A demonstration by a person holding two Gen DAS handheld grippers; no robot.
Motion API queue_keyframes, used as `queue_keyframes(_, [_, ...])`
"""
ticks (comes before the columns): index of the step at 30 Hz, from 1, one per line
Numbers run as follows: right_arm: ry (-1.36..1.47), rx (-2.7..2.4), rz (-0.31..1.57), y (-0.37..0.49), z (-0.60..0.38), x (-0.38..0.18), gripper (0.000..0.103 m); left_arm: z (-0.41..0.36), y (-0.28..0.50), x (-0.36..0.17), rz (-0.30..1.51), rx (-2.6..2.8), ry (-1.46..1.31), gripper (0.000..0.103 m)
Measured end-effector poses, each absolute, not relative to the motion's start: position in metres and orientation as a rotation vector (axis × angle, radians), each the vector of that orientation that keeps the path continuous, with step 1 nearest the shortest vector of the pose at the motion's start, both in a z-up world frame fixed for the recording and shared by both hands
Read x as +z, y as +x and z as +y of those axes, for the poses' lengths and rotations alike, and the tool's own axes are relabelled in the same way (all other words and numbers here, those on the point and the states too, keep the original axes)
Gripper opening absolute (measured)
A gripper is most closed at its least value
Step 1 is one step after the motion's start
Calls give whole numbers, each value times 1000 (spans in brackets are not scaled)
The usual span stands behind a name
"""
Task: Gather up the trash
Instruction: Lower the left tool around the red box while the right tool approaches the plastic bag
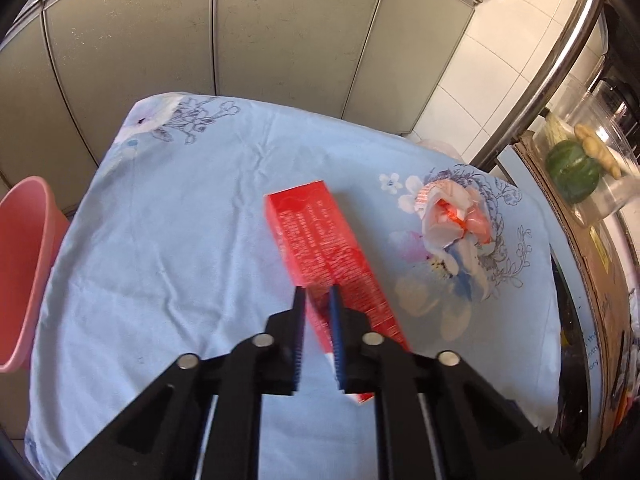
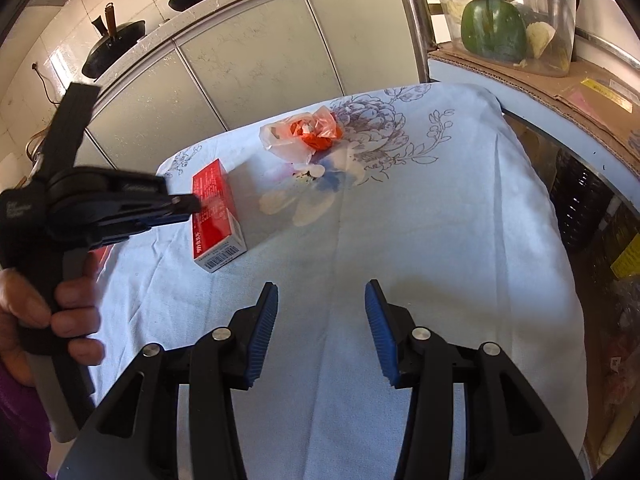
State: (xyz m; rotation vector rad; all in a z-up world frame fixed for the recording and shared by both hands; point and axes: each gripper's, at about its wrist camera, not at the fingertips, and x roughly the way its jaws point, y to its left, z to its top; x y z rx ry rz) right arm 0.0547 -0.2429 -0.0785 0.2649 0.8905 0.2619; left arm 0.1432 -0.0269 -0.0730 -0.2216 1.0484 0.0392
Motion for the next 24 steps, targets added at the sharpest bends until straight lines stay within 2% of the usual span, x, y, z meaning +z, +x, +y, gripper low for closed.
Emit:
queue_keyframes(5, [262,254,907,56,-242,-81,46,3,130,-75,1082,29,-355,7])
queue_keyframes(6, [261,252,911,57,-241,-81,46,8,130,-73,1087,30,-407,12])
queue_keyframes(7, [259,250,916,57,-241,-82,46,9,130,-72,1092,33,-436,23])
queue_keyframes(10, [262,246,927,58,-241,-84,46,3,138,-63,1086,35,-500,47])
queue_keyframes(12, [268,244,926,58,-242,-84,46,-9,146,-58,1085,35,-488,52])
queue_keyframes(24, [262,252,933,59,-240,-86,46,-58,167,-88,1183,120,-318,52])
